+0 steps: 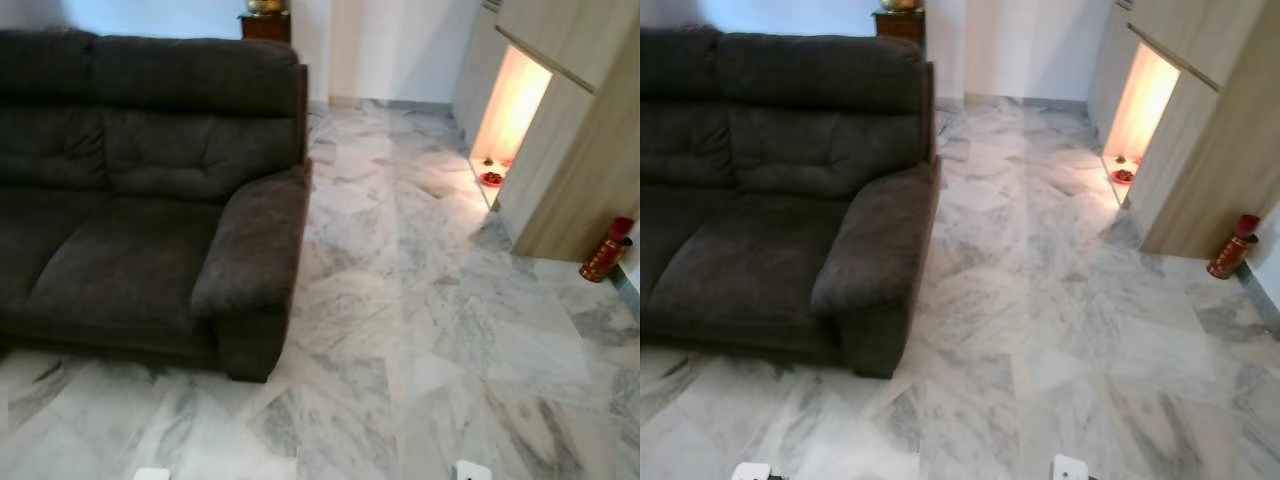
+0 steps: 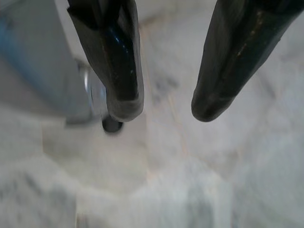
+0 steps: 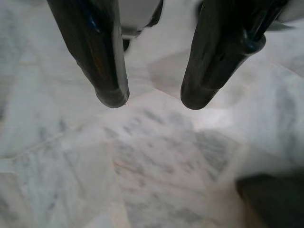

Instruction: Move the pillow to the sofa from floor

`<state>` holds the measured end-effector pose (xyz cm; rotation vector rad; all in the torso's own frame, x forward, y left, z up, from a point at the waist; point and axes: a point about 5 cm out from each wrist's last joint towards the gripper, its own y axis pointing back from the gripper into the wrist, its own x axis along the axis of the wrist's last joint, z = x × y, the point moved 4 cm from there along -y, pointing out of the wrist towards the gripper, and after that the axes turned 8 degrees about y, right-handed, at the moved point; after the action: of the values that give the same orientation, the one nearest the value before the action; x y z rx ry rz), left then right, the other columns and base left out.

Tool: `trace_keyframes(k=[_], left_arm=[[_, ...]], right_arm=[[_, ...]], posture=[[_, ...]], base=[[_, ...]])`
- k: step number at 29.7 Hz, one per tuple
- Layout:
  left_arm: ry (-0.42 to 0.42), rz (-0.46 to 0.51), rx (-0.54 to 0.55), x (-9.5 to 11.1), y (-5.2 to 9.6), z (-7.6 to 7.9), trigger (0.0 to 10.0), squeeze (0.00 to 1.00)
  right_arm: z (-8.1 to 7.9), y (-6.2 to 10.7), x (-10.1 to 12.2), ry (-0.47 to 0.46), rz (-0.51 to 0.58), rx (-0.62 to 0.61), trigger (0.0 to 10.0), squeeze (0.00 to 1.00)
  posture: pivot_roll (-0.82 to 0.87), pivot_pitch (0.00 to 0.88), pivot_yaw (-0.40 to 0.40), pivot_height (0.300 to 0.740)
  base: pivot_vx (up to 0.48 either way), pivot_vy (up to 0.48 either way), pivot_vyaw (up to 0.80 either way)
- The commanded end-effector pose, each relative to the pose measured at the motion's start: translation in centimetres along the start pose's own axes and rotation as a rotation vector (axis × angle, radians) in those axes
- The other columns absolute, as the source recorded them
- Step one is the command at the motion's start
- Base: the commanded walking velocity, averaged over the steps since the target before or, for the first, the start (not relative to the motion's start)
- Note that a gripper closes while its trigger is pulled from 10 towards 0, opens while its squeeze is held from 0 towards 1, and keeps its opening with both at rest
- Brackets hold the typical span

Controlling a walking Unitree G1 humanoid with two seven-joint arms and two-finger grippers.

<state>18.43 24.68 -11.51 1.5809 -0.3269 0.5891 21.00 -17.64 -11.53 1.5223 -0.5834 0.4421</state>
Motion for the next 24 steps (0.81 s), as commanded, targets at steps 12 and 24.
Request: trace_keyframes(k=[12, 24], left_arm=[[0.003, -0.002, -0.010, -0.03, -0.06, 0.42, 10.0, 0.00], [0.005, 0.000, -0.005, 0.04, -0.04, 0.18, 10.0, 0.00]], right_arm=[[1.25, 0.17, -0.40, -0.029, -0.012, -0.039, 10.0, 0.00], [1.47, 0.20, -0.51, -0.028, -0.018, -0.046, 10.0, 0.00]], posture=[[0.07, 0.037, -0.024, 0.740], [0.07, 0.037, -0.022, 0.740]], base=[[0.000, 0.472, 0.00], [0.000, 0.469, 0.00]])
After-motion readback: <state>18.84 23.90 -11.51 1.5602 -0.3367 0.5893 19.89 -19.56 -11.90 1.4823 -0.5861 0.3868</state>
